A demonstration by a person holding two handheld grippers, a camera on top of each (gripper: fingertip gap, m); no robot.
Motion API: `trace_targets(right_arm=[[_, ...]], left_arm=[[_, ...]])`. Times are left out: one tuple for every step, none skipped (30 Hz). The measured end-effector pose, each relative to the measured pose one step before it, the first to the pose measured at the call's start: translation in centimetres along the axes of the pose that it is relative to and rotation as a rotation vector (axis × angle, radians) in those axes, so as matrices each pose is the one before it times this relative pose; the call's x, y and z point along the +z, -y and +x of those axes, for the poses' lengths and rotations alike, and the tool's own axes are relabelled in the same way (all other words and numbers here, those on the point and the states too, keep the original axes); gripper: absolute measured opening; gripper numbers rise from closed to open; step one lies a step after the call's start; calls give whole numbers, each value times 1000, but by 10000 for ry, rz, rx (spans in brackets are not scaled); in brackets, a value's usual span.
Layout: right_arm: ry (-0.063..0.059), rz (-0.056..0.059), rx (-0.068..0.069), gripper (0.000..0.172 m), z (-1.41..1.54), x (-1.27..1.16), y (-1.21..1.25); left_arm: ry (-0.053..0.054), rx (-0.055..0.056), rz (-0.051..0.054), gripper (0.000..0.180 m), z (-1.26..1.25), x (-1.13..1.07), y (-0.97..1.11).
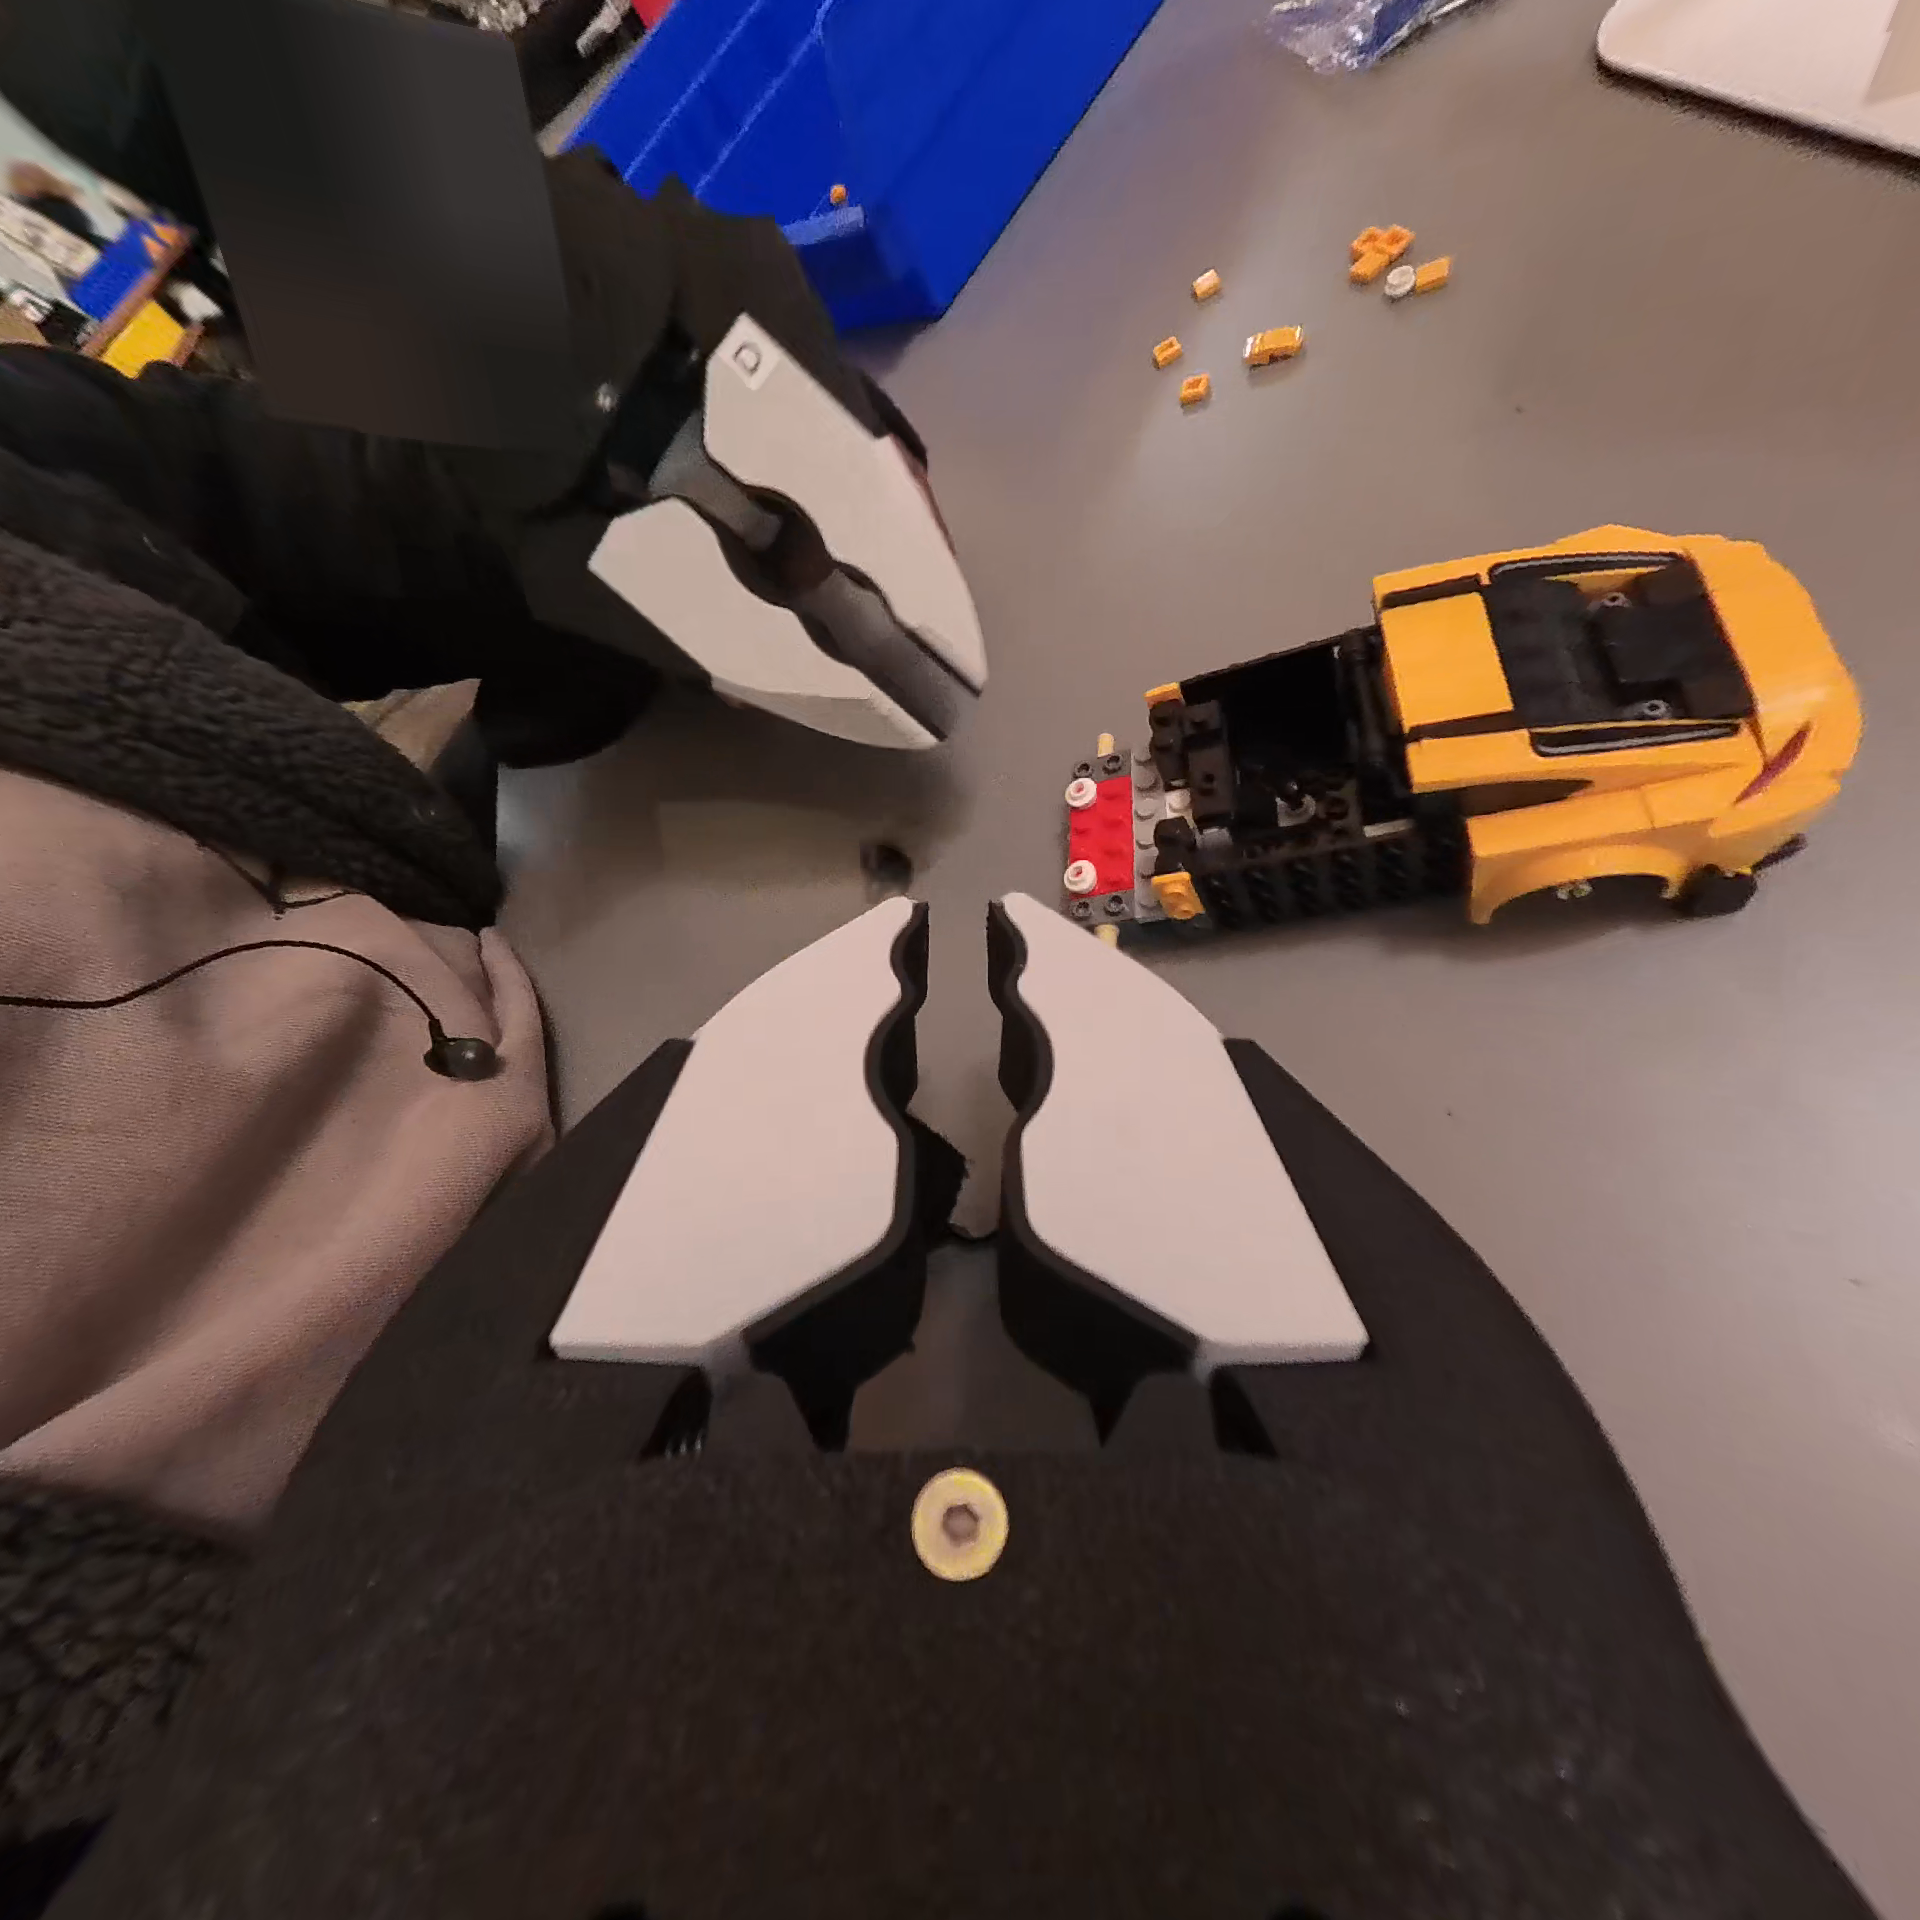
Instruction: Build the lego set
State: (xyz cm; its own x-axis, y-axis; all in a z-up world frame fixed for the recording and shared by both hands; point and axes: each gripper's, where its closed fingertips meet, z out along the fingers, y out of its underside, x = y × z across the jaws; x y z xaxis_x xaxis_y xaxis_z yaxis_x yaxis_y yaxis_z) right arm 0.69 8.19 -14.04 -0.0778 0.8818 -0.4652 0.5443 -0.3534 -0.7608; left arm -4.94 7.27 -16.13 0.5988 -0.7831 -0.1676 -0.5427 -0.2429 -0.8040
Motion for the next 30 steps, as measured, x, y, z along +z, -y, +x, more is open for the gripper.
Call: trace_targets(right_arm=[[-59, -73, -6, 11, 181, -6, -163], [-86, -39, -95, 11, 140, 20, -136], [1, -33, -87, 11, -42, 42, -129], [66, -47, -68, 11, -144, 48, -151], [72, -32, -105, 11, -175, 42, -132], [49, -9, -158, 11, -143, 41, -118], [44, -27, -202, 11, -134, 17, -134], [73, -81, -254, 11, -183, 33, -193], [90, -87, -262, 11, -247, 26, -156], [36, -50, -245, 11, -206, 28, -74], [-7, -49, -278, 11, -178, 25, -38], [-137, -37, -326, 10, -63, 7, 3], [-209, -17, -364, 10, -24, -40, 47], [-231, -5, -364, 10, -1, -80, 47], [-285, -22, -347, 8, 99, -125, 21], [-329, 32, -334, 5, 179, -165, 42], [-275, 63, -268, 1, 156, -170, 66], [-123, 98, -151, 0, 14, -144, 79], [-85, 92, -50, 0, 39, -98, 73], [-52, 57, -43, 0, 26, -55, 1], [-45, 25, -38, 0, 14, -23, -53], [-23, -27, -31, 0, -37, 11, -116], [19, -67, -47, 0, -142, 24, -136], [95, -87, -107, 0, -340, 14, -156], [120, -132, -156, 0, -427, 29, -190], [102, -150, -200, 0, -477, 52, -191], [54, -145, -223, 0, -445, 71, -168], [-17, -136, -182, 0, -328, 96, -153], [9, -97, -128, 0, -313, 110, -113], [50, -46, -56, 0, -300, 129, -55]], left_arm=[[-387, -466, -227, 19, -16, 191, -324], [-531, -358, -337, 25, 242, 98, -474], [-613, -186, -197, 25, 507, -109, -363], [-529, -52, -86, 24, 558, -223, -292], [-249, 0, -70, 24, 268, -225, -311], [-316, 21, -114, 23, 487, -131, -351], [-552, 5, -117, 22, 1024, 11, -244], [-701, 44, -67, 21, 1485, 192, -23], [-521, 99, -49, 22, 1399, 446, 136], [-366, 182, -148, 23, 1203, 690, 67], [-305, 268, -288, 23, 1103, 797, -135], [-132, 315, -339, 24, 746, 770, -250], [-189, 281, -266, 25, 717, 594, -200], [-239, 99, -102, 25, 602, 389, -40], [-223, -69, -22, 25, 422, 220, 8], [-82, -130, -10, 24, 97, 139, -34], [63, -93, -56, 22, -147, 105, -115], [6, 4, 13, 21, -5, -12, 37], [33, 21, -106, 21, -33, 9, -85], [84, 84, -114, 19, -59, 24, -83], [59, 114, -134, 19, 27, 36, -99], [67, 114, -179, 20, 64, -4, -173], [88, 84, -145, 24, 22, -80, -151], [32, 11, -50, 25, 66, -184, -100], [-11, -71, 44, 24, 88, -261, -17], [9, -68, 65, 23, 64, -280, -15], [51, 37, 84, 21, 75, -247, -3], [2, 117, 101, 19, 190, -174, 4], [-11, 72, 24, 17, 196, -39, -61], [55, -23, -92, 16, 21, 106, -187]])
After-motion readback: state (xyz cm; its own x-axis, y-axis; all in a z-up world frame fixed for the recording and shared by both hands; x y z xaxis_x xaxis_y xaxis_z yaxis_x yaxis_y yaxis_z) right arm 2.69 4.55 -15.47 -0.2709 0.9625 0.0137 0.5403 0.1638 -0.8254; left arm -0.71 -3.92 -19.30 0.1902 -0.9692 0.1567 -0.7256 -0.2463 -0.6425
